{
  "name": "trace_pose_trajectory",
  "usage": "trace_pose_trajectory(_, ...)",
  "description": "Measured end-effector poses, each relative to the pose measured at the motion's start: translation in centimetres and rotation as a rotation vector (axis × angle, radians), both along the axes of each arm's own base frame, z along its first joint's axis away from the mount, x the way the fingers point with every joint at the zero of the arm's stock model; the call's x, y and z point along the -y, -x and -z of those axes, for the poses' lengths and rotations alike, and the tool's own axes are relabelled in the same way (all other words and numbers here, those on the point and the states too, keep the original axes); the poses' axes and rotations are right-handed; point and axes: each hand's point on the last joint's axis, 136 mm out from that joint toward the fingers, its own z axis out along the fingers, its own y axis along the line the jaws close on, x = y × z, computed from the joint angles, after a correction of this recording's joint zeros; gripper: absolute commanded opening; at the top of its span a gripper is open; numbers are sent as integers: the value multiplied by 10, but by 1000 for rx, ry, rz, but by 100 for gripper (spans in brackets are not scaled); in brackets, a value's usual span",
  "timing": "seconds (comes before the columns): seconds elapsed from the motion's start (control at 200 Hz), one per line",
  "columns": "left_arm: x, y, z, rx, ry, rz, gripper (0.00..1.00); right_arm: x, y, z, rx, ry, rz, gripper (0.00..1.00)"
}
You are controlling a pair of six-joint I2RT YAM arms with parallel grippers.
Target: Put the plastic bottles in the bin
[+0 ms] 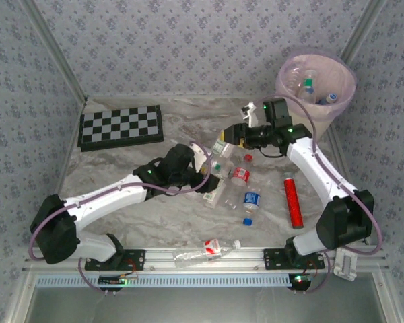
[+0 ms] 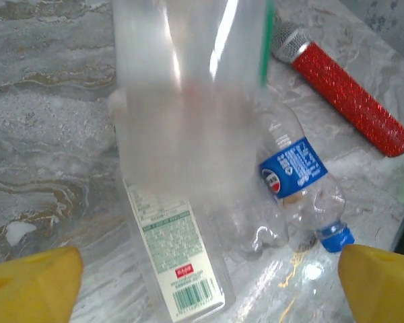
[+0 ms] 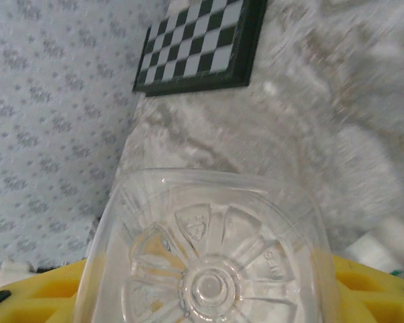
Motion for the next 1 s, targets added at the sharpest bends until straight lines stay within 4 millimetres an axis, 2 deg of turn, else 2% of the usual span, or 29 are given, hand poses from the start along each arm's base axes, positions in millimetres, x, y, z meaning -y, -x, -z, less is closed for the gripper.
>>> trace_pose_trajectory(0.085, -2, 12, 0, -5, -31, 28, 99, 28, -17, -24, 81, 43, 88, 45)
trace_pose_trajectory(0.15, -2, 27, 1, -9, -64, 72, 99, 57, -29, -46, 148, 73, 181, 43)
trace_pose_trajectory(0.23, 4, 59, 3, -23, -110, 161, 99, 96, -39, -70, 220, 108, 301, 43)
trace_pose_trajectory(0.305, 9, 98, 11, -45, -162, 262, 99, 122, -41, -86, 262, 133, 389, 43)
trace_pose_trajectory(0.4, 9, 143, 27, -87, -235, 373, 99, 135, -38, -96, 293, 150, 436, 43)
trace_pose_trajectory(0.515, 10, 174, 58, -143, -340, 439, 99, 135, -35, -101, 305, 149, 440, 43)
trace_pose_trajectory(0.675, 8, 195, 108, -199, -496, 480, 99, 137, -30, -103, 305, 151, 444, 44)
trace_pose_trajectory(0.83, 0, 202, 150, -238, -629, 490, 99, 146, -21, -116, 327, 152, 474, 44)
trace_pose_trajectory(0.915, -7, 197, 163, -230, -687, 472, 89, 154, -15, -132, 362, 147, 502, 44)
trace_pose_trajectory(0.999, -3, 191, 160, -201, -693, 460, 75, 162, -10, -153, 409, 141, 529, 44)
